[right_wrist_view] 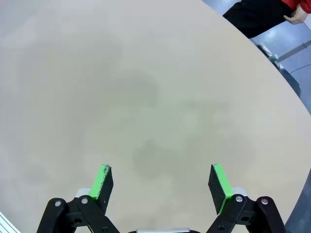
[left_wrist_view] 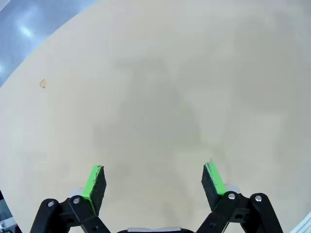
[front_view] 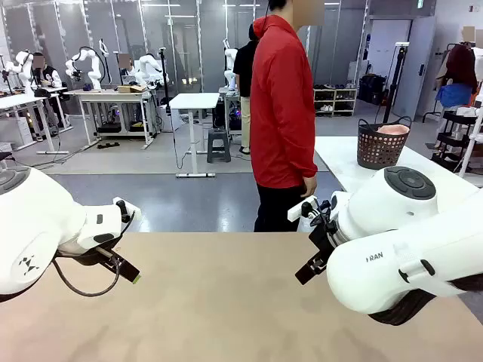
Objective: Fold the towel.
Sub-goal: Grab the top end of the 100 cm Hotel Towel extended by the human.
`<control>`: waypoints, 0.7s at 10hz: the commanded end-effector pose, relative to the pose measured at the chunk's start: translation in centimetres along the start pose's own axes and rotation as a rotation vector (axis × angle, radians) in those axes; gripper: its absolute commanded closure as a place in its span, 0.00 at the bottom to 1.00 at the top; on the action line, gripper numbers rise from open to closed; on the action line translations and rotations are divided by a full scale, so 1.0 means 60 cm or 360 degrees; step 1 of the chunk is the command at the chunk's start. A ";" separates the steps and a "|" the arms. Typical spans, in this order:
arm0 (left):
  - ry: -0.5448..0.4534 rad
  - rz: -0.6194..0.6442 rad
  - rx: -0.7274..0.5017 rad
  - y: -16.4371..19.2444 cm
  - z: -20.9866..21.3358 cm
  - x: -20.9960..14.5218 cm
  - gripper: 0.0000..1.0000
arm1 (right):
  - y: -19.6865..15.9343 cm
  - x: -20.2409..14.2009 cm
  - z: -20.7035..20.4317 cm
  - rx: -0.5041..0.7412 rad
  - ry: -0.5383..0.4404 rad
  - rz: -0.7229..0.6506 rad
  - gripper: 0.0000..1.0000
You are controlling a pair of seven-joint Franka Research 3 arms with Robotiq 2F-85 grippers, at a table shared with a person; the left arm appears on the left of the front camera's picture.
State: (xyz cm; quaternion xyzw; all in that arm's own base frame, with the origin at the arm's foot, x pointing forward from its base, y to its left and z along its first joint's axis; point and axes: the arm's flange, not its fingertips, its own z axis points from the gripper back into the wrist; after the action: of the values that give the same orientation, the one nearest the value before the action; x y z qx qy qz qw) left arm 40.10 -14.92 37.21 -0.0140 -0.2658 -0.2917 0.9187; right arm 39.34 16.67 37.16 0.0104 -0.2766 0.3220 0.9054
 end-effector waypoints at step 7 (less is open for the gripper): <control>0.0000 0.0000 0.0000 0.000 0.000 0.000 0.00 | 0.000 0.000 0.000 0.0000 0.0000 0.0000 0.00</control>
State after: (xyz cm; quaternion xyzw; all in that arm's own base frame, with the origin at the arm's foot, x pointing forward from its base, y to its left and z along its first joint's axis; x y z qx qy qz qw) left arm 40.09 -14.95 37.21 -0.0140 -0.2658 -0.2921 0.9186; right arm 39.33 16.68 37.16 0.0099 -0.2766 0.3230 0.9050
